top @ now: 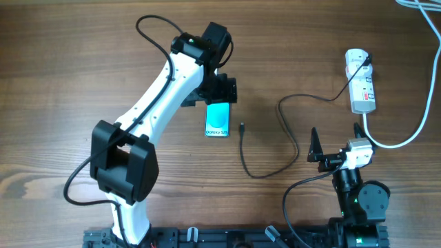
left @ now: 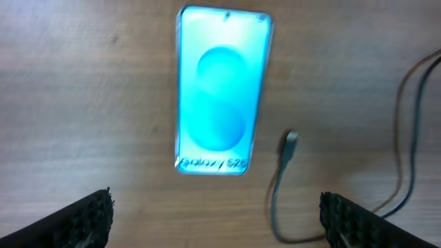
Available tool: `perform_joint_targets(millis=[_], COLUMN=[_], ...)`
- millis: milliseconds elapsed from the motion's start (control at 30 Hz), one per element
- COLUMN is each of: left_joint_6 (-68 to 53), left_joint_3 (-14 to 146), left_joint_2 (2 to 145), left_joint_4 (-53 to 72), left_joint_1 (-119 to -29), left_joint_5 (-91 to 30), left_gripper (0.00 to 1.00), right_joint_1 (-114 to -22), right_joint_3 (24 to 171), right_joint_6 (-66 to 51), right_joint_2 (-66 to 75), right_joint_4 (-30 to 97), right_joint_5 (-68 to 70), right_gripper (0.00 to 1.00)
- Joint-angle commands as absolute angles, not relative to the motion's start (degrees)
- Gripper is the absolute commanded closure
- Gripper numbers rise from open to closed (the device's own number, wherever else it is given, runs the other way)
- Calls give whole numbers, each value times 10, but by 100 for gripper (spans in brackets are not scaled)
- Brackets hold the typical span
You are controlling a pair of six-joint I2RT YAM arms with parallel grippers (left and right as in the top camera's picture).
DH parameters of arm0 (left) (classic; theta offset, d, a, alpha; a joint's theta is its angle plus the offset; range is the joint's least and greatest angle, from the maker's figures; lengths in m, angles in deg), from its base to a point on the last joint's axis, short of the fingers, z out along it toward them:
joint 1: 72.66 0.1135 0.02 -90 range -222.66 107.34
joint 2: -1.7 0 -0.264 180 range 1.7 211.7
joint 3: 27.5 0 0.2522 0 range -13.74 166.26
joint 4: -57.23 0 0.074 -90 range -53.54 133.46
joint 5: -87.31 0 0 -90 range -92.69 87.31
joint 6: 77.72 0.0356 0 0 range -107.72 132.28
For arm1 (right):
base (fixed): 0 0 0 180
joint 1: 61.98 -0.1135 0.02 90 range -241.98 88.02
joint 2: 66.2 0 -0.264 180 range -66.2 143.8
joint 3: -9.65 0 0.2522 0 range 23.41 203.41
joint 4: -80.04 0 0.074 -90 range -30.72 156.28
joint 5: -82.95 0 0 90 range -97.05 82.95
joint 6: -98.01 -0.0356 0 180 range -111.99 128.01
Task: Plug charger to phone and switch on socket
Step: 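Move the left gripper over the phone and lower onto it, then close the left gripper on the phone's long edges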
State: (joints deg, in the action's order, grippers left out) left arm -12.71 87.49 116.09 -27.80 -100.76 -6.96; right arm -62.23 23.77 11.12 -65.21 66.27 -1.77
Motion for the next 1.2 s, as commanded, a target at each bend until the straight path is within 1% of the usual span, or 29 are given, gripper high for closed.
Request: perform_joint_targets(millis=[0,233,533,700,1167], left_joint_6=[-137,-170,-171,-172,-169], left_joint_3=[848,789,789,789,787], left_joint_2=[1162,1179,1231,1236,1236], left_joint_4=[-243,-203,-189,-165,-137], left_joint_1=[-1018,-1022,-1040,-1048,-1045], left_joint_5=[-60,-57,-45,-8,0], left_gripper=[0,0,0,0,0], right_joint_1=[-624,-624,-624,-624,-624], right_joint_3=[237,237,237,237,237], right_joint_6=[109,109,109,109,109], right_joint_2=[-656,-656,-656,-656,-656], right_joint_4=[664,664,664,664,664], right_joint_5=[-25,-25,-25,-25,-25], right_gripper=[0,0,0,0,0])
